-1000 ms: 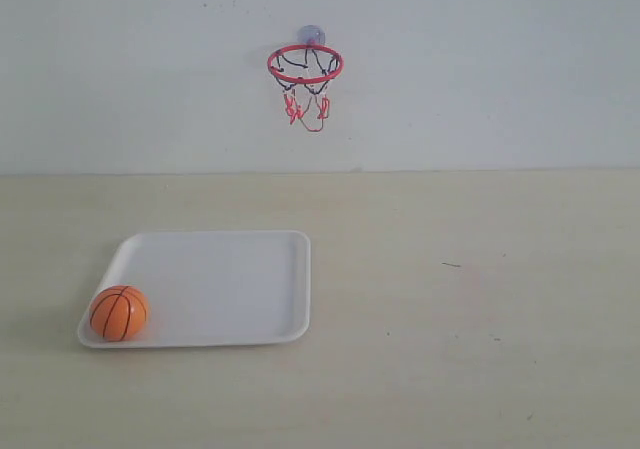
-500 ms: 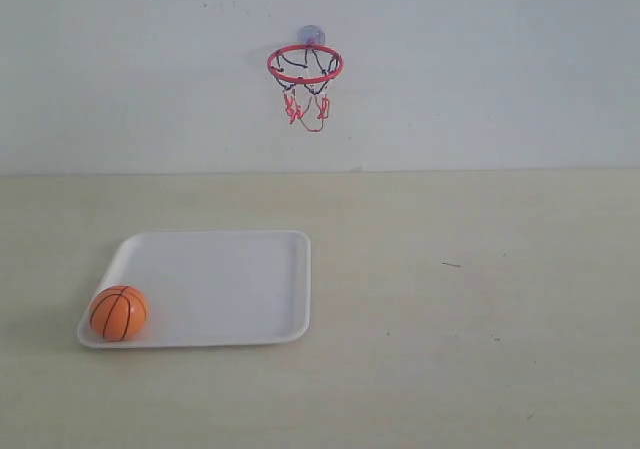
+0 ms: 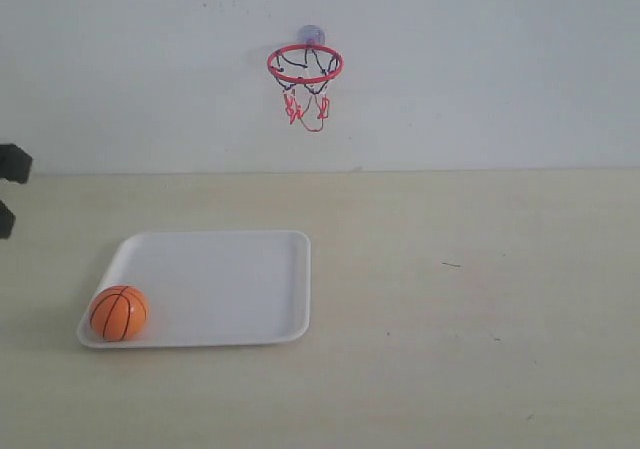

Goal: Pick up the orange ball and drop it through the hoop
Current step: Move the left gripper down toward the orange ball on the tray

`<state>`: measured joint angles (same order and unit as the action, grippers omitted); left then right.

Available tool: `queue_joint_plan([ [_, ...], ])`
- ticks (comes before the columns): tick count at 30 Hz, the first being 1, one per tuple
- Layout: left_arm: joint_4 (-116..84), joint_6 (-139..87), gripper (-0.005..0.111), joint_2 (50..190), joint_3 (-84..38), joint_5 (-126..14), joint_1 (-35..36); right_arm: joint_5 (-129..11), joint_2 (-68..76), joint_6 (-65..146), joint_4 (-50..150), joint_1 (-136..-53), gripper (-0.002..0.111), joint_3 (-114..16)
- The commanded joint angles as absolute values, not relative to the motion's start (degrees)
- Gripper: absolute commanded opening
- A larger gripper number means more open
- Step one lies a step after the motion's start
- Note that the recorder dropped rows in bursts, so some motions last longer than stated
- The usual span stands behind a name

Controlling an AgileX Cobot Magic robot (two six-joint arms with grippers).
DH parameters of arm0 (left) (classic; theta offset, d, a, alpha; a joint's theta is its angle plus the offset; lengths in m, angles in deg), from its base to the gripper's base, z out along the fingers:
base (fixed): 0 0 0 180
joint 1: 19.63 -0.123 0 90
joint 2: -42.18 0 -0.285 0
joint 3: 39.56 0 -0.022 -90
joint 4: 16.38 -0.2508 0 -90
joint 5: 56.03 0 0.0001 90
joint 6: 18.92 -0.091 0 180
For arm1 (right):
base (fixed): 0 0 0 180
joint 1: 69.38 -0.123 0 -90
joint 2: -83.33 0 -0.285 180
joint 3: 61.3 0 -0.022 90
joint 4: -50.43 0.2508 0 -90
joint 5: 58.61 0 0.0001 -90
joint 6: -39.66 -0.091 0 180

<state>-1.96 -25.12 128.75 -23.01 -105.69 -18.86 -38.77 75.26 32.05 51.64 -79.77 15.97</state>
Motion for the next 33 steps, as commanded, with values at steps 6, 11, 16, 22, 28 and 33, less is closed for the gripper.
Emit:
queue_joint_plan([
  [6,2.6,-35.9,0.049,140.0,-24.6,-101.0,-18.3,-39.4,75.5,32.3,51.4,-79.7,0.0,15.9],
  [11,9.0,-42.6,0.071,143.8,-25.5,-97.5,-18.3,-39.4,75.5,32.3,51.4,-79.7,0.0,15.9],
  [16,8.4,-43.9,0.071,149.9,-29.3,-98.3,-18.1,-39.4,75.5,32.3,51.4,-79.7,0.0,15.9],
  [22,5.2,-44.7,0.076,155.7,-33.1,-100.4,-13.3,-39.4,75.5,32.3,51.4,-79.7,0.0,15.9],
  [28,1.8,-41.1,0.086,160.0,-34.6,-99.8,-10.4,-39.4,75.5,32.3,51.4,-79.7,0.0,15.9],
  [33,-1.3,-39.1,0.088,160.5,-34.6,-99.3,-10.4,-39.4,75.5,32.3,51.4,-79.7,0.0,15.9],
])
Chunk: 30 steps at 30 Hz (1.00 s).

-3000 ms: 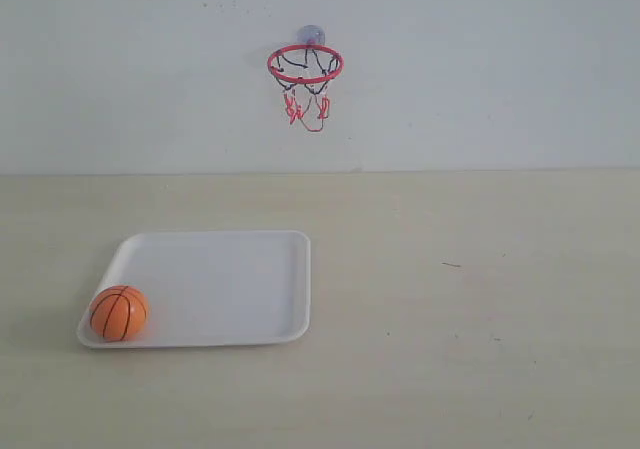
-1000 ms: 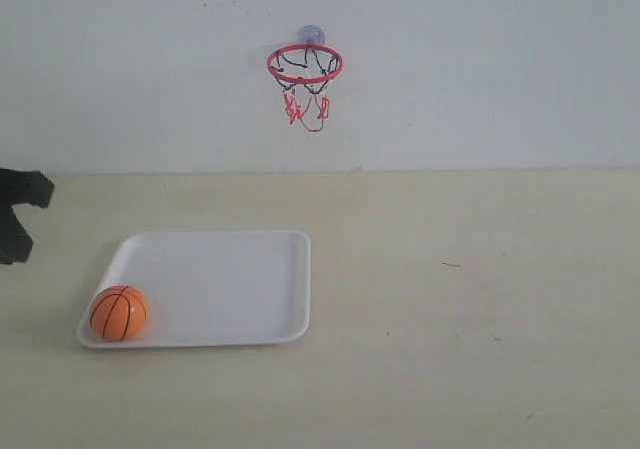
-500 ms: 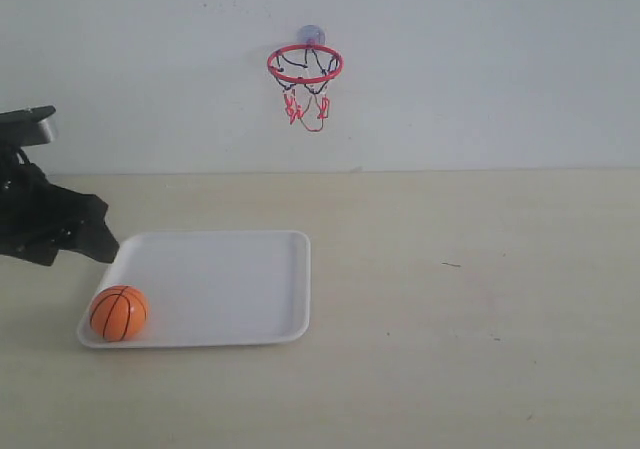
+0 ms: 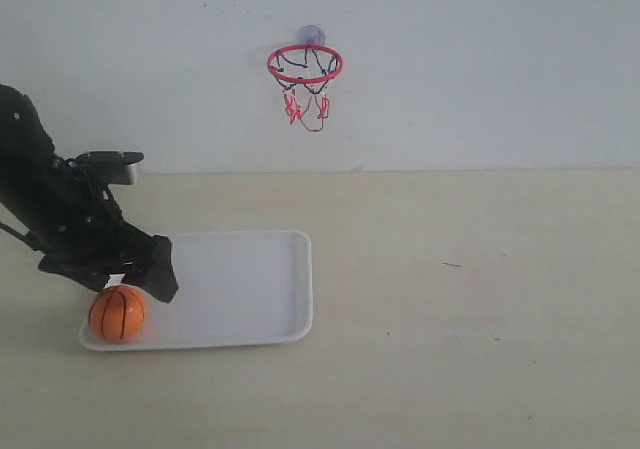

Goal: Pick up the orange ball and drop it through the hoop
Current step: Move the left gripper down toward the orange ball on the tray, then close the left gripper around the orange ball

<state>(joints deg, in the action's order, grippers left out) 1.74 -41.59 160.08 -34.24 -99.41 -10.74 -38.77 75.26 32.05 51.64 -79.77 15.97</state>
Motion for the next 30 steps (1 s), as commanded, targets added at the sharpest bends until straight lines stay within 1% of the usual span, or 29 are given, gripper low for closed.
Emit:
queue_joint_plan([
  [1,-2.4,-38.5,0.088,160.5,-34.6,-99.5,-10.4,-39.4,75.5,32.3,51.4,-79.7,0.0,15.9],
  [17,-7.0,-38.4,0.087,160.9,-34.6,-101.2,-10.4,-39.4,75.5,32.3,51.4,-79.7,0.0,15.9],
  [23,-7.1,-38.2,0.087,163.2,-34.6,-101.4,-10.4,-39.4,75.5,32.3,51.4,-79.7,0.0,15.9],
  [30,-7.2,-38.2,0.082,163.2,-34.6,-99.7,-10.4,-39.4,75.5,32.3,51.4,-79.7,0.0,15.9],
])
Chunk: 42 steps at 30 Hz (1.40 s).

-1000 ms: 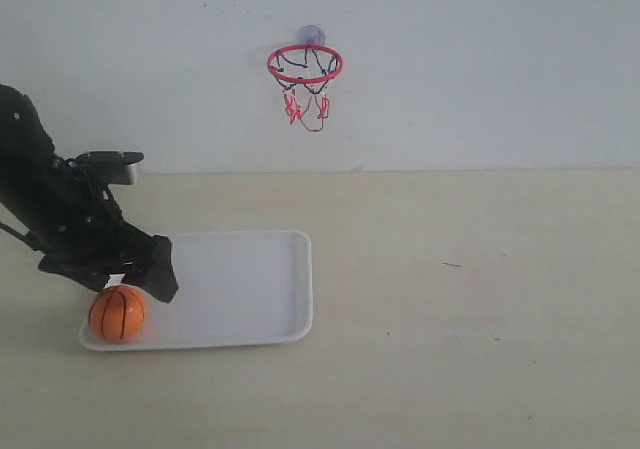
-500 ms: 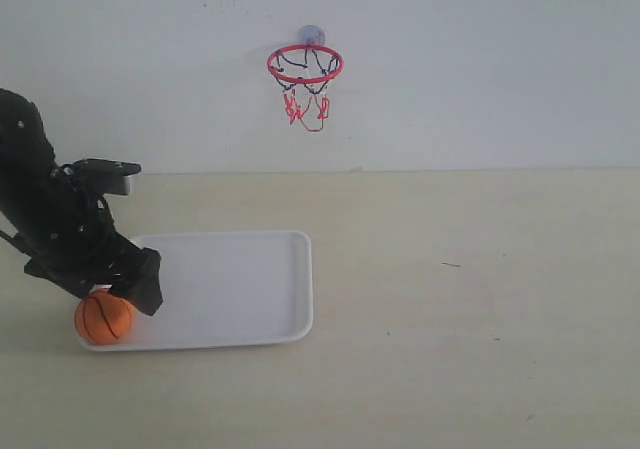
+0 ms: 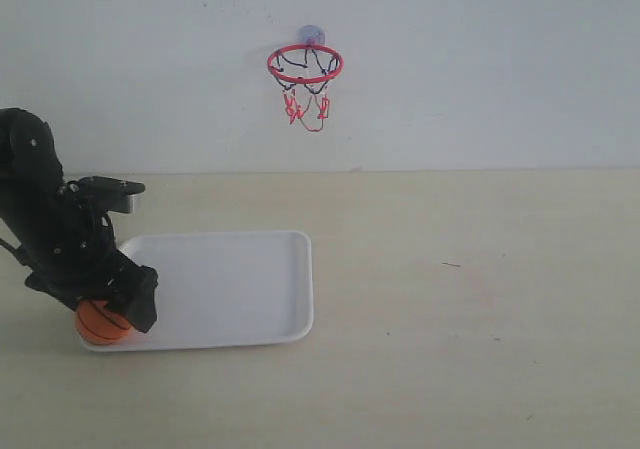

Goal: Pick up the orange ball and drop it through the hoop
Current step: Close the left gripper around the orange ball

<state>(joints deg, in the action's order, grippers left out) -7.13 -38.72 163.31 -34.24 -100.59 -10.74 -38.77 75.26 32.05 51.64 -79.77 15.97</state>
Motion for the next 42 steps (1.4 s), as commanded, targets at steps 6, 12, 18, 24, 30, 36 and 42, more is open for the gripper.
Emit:
queue_joint_plan([
  [6,-7.8,-37.4,0.082,163.2,-34.6,-99.5,-10.4,-39.4,75.5,32.3,51.4,-79.7,0.0,15.9],
  [12,-10.0,-36.5,0.082,163.2,-34.6,-100.8,-10.4,-39.4,75.5,32.3,51.4,-79.7,0.0,15.9],
  [18,-10.2,-36.5,0.08,163.2,-34.6,-101.0,-10.4,-39.4,75.5,32.3,51.4,-79.7,0.0,15.9],
  [24,-10.2,-36.5,0.06,163.2,-34.6,-100.9,-10.4,-39.4,75.5,32.3,51.4,-79.7,0.0,15.9],
  [30,-10.8,-36.5,0.03,163.3,-34.6,-100.4,-10.4,-39.4,75.5,32.3,51.4,-79.7,0.0,15.9],
  [36,-11.5,-36.5,0.004,163.3,-34.6,-100.5,-10.4,-39.4,75.5,32.3,51.4,-79.7,0.0,15.9],
  [42,-10.9,-36.5,0.004,163.1,-38.2,-100.3,-10.4,-39.4,75.5,32.3,51.4,-79.7,0.0,15.9],
])
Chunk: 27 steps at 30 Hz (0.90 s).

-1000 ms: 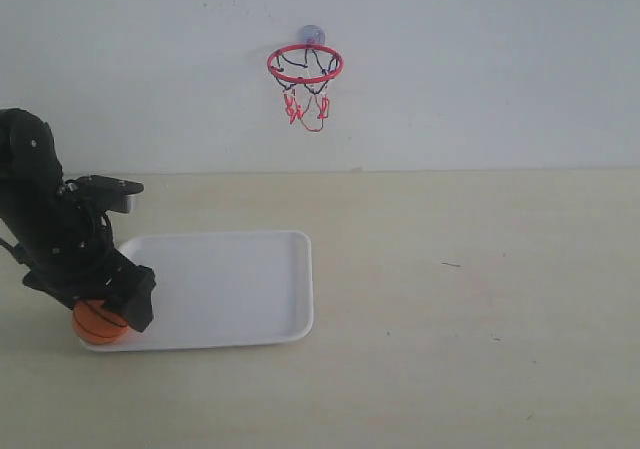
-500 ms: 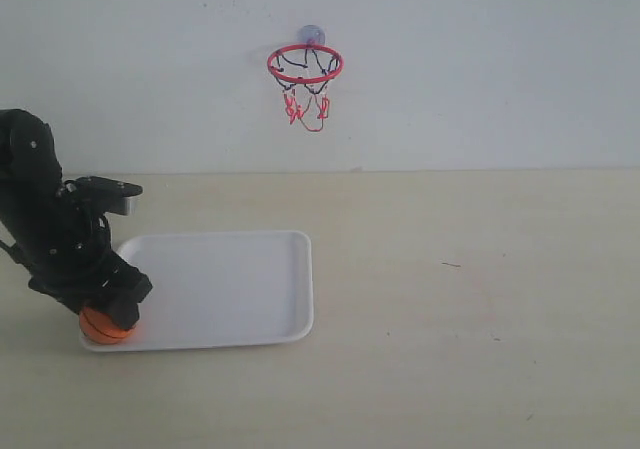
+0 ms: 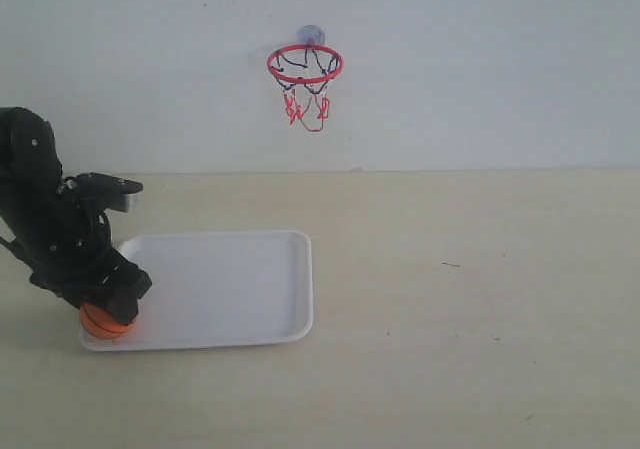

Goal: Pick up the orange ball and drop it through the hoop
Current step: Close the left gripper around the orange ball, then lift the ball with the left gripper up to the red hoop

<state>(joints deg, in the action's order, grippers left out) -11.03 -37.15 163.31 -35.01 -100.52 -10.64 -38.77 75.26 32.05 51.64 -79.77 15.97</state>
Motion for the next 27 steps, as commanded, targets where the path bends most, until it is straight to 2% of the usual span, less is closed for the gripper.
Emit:
queue_joint_plan([
  [1,-10.6,-36.5,0.004,163.0,-39.2,-100.3,-10.4,-39.4,75.5,32.3,51.4,-79.7,0.0,15.9],
  [13,2.4,-44.1,0.004,164.6,-60.7,-97.6,-10.4,-39.4,75.5,32.3,51.4,-79.7,0.0,15.9],
  [20,23.5,-56.1,0.004,173.9,-79.4,-100.8,-12.5,-39.4,75.5,32.3,51.4,-79.7,0.0,15.9],
  [27,36.9,-57.0,0.004,185.5,-96.1,-102.5,-12.7,-39.4,75.5,32.3,51.4,-79.7,0.0,15.9],
])
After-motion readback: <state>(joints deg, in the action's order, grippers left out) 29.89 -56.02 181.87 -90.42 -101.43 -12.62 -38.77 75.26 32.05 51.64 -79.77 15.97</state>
